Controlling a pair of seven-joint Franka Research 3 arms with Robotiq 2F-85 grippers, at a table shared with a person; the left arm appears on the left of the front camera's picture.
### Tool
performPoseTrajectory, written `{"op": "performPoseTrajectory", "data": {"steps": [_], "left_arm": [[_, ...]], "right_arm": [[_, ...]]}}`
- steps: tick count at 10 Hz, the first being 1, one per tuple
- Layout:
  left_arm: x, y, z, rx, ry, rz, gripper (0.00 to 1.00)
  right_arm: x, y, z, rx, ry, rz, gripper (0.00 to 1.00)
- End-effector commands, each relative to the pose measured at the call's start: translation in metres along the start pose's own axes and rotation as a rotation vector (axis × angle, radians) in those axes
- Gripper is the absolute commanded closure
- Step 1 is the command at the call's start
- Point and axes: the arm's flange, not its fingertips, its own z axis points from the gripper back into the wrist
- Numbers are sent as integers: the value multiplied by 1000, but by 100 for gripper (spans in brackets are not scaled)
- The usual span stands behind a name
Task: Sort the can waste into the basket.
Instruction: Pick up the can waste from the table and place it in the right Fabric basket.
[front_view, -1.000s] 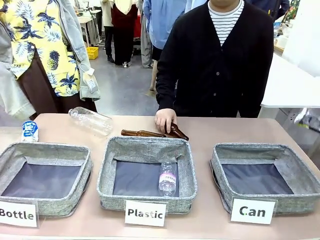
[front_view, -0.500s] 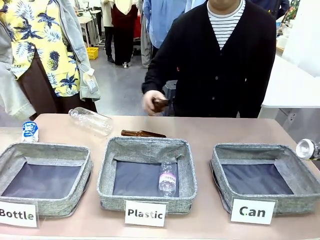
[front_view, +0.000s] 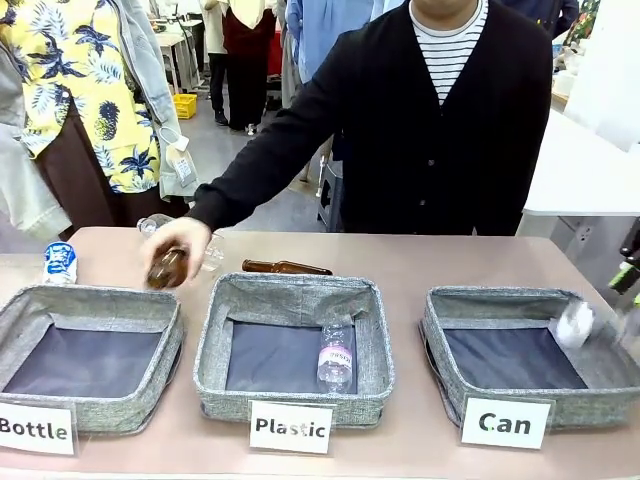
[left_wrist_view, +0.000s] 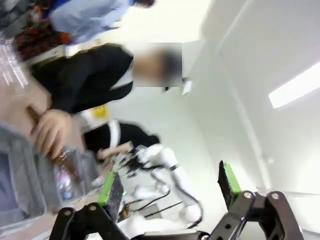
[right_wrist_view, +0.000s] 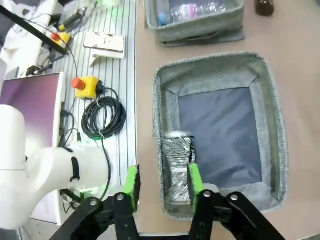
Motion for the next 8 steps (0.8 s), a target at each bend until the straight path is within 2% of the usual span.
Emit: {"op": "performPoseTrajectory", "data": {"steps": [1,3,5,8], "left_arm": [[22,-89,31,-201,-106,-62,0],[26,-111,55,-250,-125,-79,0],[23,-108,57,-279,-106,-19,0],[18,-105,52,-273,-84,7,0]], "right_arm": [[6,-8,-3,-40,-50,-40,0],[8,-12,0,-54,-119,-83,0],[6,-12,4,-61,-156,-123,0],[4,-12,5,-64,-184,-211,0]]}}
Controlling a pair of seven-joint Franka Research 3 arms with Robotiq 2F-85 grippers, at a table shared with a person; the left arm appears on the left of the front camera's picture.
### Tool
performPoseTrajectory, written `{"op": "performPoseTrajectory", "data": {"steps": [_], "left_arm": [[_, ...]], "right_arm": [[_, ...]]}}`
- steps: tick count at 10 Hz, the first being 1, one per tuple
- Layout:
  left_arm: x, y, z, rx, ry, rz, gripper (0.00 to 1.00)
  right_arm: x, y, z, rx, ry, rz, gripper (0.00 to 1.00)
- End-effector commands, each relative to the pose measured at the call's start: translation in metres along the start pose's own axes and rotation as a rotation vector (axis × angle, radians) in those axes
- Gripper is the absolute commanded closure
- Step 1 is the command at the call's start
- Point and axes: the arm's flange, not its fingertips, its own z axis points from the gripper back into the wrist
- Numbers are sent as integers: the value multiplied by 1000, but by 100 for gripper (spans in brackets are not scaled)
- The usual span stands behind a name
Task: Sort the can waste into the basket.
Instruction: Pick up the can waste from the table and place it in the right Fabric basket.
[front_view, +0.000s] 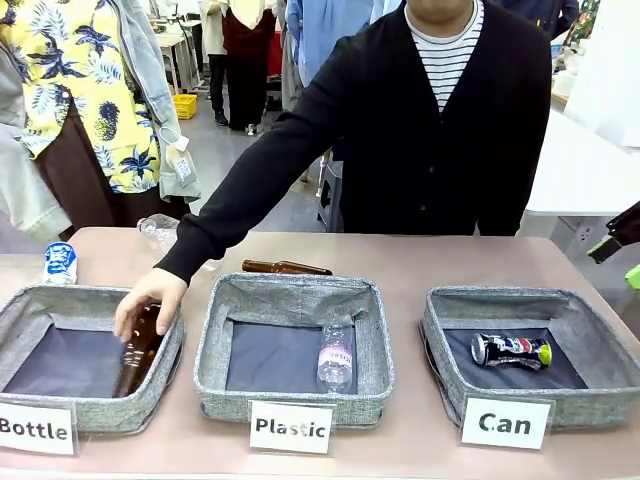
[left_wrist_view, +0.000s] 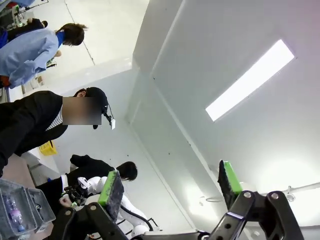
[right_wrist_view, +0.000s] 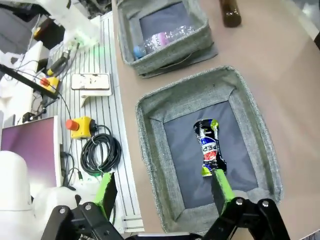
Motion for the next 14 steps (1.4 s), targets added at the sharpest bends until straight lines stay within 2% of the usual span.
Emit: {"op": "performPoseTrajectory", "data": {"steps": [1,2,3,4,5,7,8,10,11,12,13,14], "left_arm": [[-10,0,-2,17,41,33,0],[-19,4,-10,34,75,47,0],[-32,12,-21,60,128,59,0],[-48,26,-41,97,207,79,0],[-66,40,-60,144,304,104,0],[-106,81,-90,281,500,172,0],[-128,107,-100,366,620,195,0],[-164,146,-102,526,833,191,0],[-176,159,-100,565,875,170,0],[-179,166,-100,587,855,100,0],[-132,131,-111,535,824,244,0],[-132,131,-111,535,824,244,0]], "right_arm": [[8,-2,-1,-22,-47,-78,0],[8,-2,2,-59,-54,-155,0],[6,-3,13,-97,-124,-346,0],[-1,-4,32,-89,-190,-599,0],[-6,-1,43,-66,-294,-795,0],[-20,3,51,-72,-453,-1070,0],[-32,9,54,148,-393,-1133,0],[-52,9,60,343,-427,-1217,0],[-62,8,61,425,-439,-1225,0],[-67,3,59,423,-477,-1271,0],[-60,16,48,340,-358,-1186,0],[-60,16,48,340,-358,-1186,0]]}}
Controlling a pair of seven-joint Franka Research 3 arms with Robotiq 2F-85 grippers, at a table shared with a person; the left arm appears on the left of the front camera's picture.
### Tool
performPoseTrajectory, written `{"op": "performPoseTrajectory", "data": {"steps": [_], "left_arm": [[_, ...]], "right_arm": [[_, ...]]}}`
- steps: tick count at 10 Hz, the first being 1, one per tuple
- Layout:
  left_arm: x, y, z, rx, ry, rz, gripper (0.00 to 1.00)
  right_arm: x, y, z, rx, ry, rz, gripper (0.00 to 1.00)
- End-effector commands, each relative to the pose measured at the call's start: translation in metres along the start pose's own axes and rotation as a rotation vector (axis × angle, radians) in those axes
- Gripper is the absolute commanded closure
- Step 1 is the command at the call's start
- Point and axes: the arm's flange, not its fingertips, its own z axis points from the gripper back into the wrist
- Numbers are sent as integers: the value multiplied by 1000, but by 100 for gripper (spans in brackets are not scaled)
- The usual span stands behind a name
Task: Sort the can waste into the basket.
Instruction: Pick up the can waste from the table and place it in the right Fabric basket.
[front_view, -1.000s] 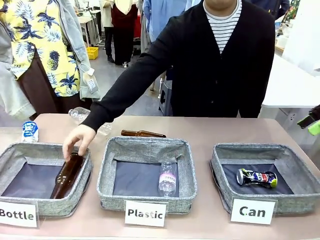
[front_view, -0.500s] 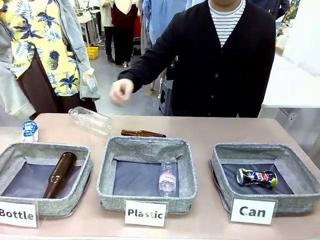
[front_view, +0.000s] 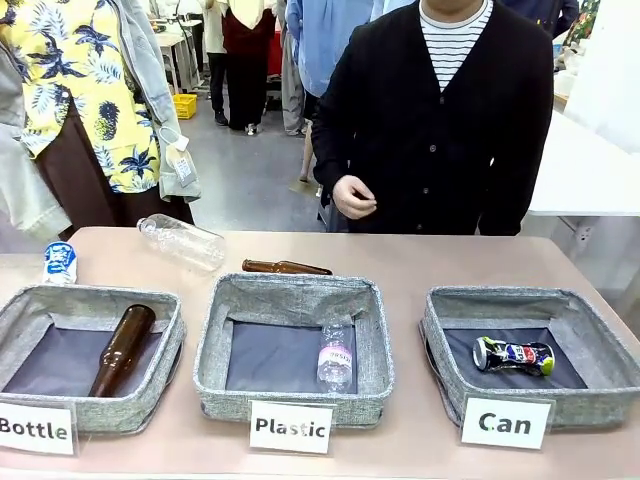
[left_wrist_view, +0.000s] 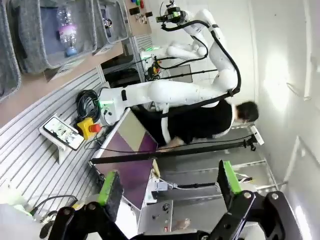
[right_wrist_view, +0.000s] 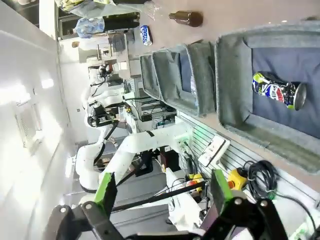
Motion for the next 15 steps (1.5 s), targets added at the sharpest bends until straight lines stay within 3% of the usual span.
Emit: {"op": "performPoseTrajectory", "data": {"steps": [1,11,13,15], "left_arm": [[0,-8,2,-51,-23,13,0],[0,-4,2,-33,-11,4,0],[77,-24,-20,356,-33,169,0],[149,-34,-28,792,-145,269,0]], "right_arm": [[-2,9,-3,-55,6,38,0],[-2,9,-3,-55,6,38,0],[-2,9,-3,-55,6,38,0],[-2,9,-3,-55,6,38,0]]}}
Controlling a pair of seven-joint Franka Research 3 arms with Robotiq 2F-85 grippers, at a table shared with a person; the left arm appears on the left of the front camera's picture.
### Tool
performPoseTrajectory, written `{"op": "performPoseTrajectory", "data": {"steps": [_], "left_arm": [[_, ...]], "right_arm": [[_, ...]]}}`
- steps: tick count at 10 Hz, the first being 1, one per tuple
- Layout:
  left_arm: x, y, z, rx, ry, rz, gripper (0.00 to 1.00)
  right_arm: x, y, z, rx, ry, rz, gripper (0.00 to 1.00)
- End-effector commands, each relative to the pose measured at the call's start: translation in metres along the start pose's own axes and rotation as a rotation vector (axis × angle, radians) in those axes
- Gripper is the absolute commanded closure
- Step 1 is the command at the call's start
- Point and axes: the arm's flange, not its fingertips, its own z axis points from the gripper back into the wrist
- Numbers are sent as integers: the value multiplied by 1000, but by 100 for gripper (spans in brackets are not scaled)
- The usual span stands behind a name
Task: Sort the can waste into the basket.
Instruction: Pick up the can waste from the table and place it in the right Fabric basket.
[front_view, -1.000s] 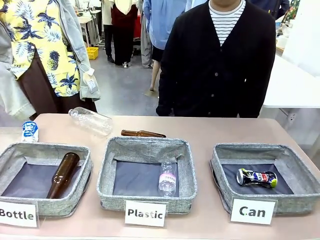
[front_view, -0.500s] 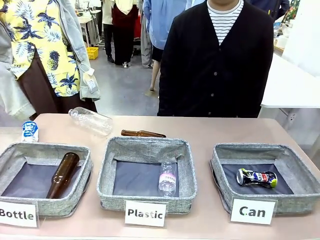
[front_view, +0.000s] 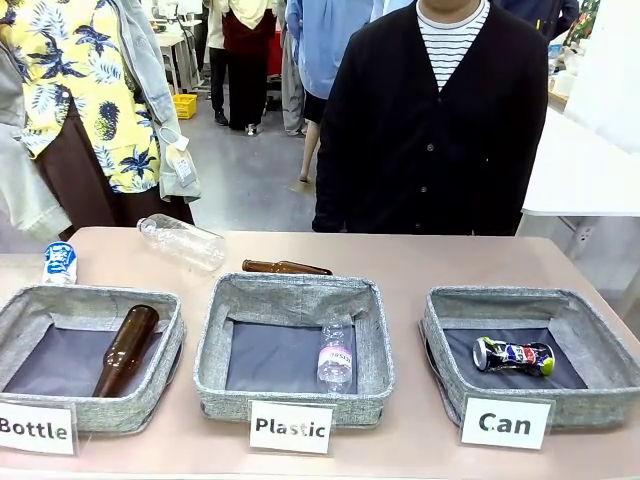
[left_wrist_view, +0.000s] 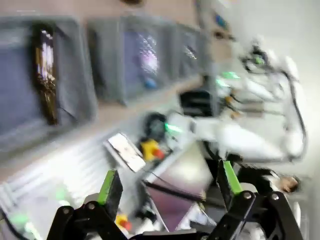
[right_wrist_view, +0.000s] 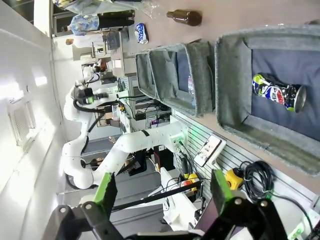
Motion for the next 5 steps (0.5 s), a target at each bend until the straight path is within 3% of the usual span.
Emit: {"op": "performPoseTrajectory", "data": {"steps": [1,3,5], "left_arm": [[58,-9,-3,570,-109,201,0],[81,-13,-10,924,-182,164,0],[99,-11,-2,1197,-285,114,0]], "right_arm": [[-2,-1,3,-27,1,18,0],[-2,-1,3,-27,1,18,0],[-2,-1,3,-27,1,18,0]]}}
